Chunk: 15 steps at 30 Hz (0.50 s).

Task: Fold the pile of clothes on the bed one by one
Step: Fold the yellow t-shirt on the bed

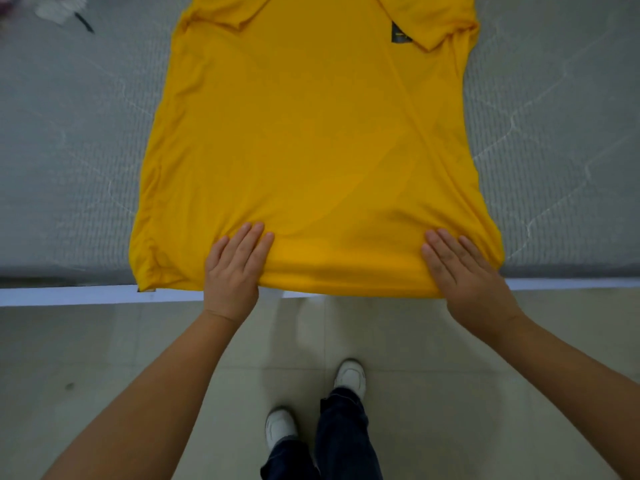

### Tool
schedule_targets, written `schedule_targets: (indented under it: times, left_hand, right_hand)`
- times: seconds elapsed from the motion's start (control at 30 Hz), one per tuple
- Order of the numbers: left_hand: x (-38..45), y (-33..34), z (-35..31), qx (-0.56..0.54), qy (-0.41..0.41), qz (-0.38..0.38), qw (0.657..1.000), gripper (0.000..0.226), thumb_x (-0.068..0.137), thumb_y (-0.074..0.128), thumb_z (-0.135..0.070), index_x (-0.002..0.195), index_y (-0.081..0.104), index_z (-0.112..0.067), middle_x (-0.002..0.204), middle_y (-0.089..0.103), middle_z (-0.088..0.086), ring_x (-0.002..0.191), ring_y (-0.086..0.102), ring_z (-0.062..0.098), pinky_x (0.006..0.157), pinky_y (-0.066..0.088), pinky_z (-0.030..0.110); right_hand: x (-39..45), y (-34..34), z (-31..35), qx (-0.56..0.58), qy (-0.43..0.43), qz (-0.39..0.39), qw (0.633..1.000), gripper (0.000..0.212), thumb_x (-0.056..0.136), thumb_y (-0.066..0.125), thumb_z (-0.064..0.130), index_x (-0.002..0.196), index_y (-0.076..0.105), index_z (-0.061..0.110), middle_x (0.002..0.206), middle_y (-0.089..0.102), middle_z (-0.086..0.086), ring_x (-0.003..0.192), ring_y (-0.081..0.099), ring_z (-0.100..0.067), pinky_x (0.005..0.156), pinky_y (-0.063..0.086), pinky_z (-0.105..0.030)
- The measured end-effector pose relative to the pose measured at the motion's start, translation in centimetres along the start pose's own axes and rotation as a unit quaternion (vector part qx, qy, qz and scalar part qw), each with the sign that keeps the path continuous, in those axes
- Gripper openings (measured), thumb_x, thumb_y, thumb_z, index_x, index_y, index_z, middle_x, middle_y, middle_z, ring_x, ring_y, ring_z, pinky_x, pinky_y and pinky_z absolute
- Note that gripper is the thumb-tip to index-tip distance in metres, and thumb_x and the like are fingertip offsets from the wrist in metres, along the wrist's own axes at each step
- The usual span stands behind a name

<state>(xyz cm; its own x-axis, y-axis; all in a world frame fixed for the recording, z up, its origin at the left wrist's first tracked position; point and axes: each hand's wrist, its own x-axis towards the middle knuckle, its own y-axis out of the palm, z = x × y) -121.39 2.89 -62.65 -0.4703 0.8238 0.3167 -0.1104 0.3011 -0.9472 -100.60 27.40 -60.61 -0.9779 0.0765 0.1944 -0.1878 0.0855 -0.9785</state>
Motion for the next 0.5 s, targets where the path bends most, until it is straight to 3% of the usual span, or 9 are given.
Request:
schedule_targets:
  times: [0.07, 0.2, 0.23, 0.33, 0.43, 0.5]
  left_hand:
    - [-0.3, -1.0, 1.7, -0.009, -0.007, 0.016, 1.000, 0.053, 0.066, 0.044, 0.008, 0.117, 0.048, -0.004, 0.111, 0.062, 0.026, 0.098, 0.058, 0.050, 0.089, 0.041, 0.046]
    - [-0.7, -3.3, 4.4, -0.053, -0.066, 0.075, 0.994, 0.048, 0.054, 0.055, 0.020, 0.101, 0.063, 0.015, 0.101, 0.061, 0.037, 0.090, 0.055, 0.060, 0.069, 0.045, 0.065]
    - [-1.1, -4.0, 5.1, -0.061, -0.107, 0.085, 0.989, 0.046, 0.056, 0.055, 0.023, 0.102, 0.062, 0.017, 0.101, 0.059, 0.039, 0.092, 0.054, 0.061, 0.071, 0.045, 0.065]
    - [-3.0, -5.9, 7.7, -0.092, -0.216, 0.104, 0.967, 0.049, 0.066, 0.050, 0.031, 0.113, 0.053, 0.019, 0.116, 0.049, 0.042, 0.111, 0.044, 0.059, 0.089, 0.038, 0.063]
    - [-5.8, -8.3, 8.5, -0.099, -0.183, 0.151, 0.966, 0.053, 0.063, 0.050, 0.033, 0.115, 0.050, 0.021, 0.119, 0.047, 0.042, 0.114, 0.042, 0.058, 0.092, 0.036, 0.063]
    - [-8.1, -10.5, 8.4, -0.106, -0.153, 0.173, 0.967, 0.055, 0.059, 0.052, 0.035, 0.112, 0.052, 0.021, 0.115, 0.048, 0.044, 0.109, 0.044, 0.061, 0.087, 0.037, 0.066]
  right_hand:
    - [0.3, -0.4, 0.7, -0.005, 0.016, 0.004, 1.000, 0.041, 0.088, 0.024, -0.005, 0.113, 0.057, -0.010, 0.111, 0.060, -0.030, 0.100, 0.059, -0.047, 0.086, 0.045, -0.056]
    - [1.3, -1.6, 1.7, -0.011, 0.061, 0.051, 0.997, 0.041, 0.072, 0.036, -0.008, 0.105, 0.060, -0.016, 0.108, 0.060, -0.034, 0.095, 0.058, -0.053, 0.069, 0.046, -0.063]
    - [1.2, -1.8, 1.9, -0.001, 0.082, 0.066, 0.994, 0.039, 0.068, 0.044, -0.016, 0.104, 0.058, -0.019, 0.106, 0.058, -0.038, 0.093, 0.057, -0.056, 0.068, 0.044, -0.066]
    - [0.7, -3.0, 3.1, 0.026, 0.131, 0.081, 0.988, 0.061, 0.042, 0.061, -0.034, 0.102, 0.055, -0.025, 0.104, 0.055, -0.045, 0.089, 0.053, -0.062, 0.064, 0.039, -0.071]
    - [-0.9, -4.9, 6.2, 0.011, 0.144, 0.108, 0.984, 0.054, 0.046, 0.053, -0.029, 0.099, 0.056, -0.026, 0.102, 0.056, -0.045, 0.087, 0.055, -0.062, 0.063, 0.041, -0.069]
    - [-2.5, -6.4, 8.3, 0.016, 0.159, 0.140, 0.977, 0.052, 0.055, 0.049, -0.031, 0.106, 0.053, -0.025, 0.109, 0.052, -0.045, 0.097, 0.051, -0.062, 0.074, 0.042, -0.068]
